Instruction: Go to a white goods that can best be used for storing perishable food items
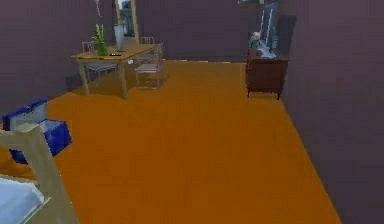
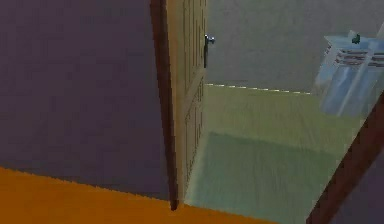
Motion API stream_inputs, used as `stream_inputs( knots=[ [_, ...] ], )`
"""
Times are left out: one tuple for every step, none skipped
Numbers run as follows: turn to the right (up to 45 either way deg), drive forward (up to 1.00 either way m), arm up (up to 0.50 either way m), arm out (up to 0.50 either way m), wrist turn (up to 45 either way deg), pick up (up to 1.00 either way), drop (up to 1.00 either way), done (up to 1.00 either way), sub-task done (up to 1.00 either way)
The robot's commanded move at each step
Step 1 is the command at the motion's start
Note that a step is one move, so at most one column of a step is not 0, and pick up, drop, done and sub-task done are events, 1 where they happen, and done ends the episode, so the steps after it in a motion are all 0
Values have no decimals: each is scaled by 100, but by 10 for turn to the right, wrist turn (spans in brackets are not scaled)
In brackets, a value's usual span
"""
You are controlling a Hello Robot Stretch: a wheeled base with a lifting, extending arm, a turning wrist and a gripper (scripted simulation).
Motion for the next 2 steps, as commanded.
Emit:
stream_inputs(
  knots=[
    [0, 100, 0, 0, 0, 0, 0, 0, 0],
    [0, 100, 0, 0, 0, 0, 0, 0, 0]
  ],
)
